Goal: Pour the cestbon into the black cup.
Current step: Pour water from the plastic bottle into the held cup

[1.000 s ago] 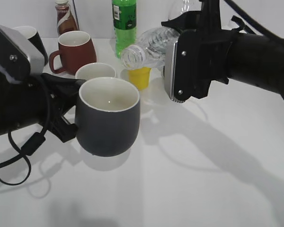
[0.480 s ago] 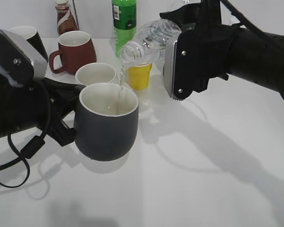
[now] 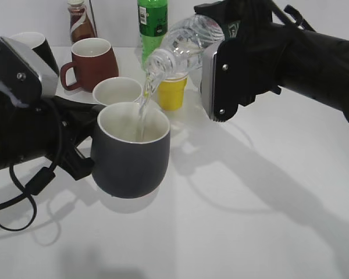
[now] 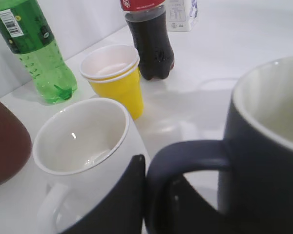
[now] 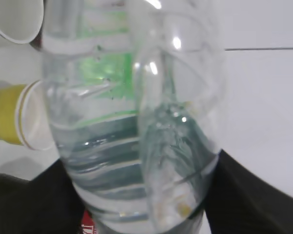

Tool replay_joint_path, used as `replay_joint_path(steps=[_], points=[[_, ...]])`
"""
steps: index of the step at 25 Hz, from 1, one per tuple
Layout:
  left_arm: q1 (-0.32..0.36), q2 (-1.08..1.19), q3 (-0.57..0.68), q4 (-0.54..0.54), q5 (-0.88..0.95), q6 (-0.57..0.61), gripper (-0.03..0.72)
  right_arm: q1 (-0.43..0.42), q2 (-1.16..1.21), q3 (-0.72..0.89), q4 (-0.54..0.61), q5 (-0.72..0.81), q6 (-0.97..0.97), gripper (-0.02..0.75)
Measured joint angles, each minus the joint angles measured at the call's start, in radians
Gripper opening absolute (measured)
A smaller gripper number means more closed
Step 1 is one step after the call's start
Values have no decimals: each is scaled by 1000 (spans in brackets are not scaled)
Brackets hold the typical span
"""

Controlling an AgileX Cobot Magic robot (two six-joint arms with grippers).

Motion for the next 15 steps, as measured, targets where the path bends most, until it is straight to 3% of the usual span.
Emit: replay_joint_path(steps=[15], points=[[0, 0, 0, 2, 4, 0, 42, 0, 0, 0, 1, -29, -2, 477]])
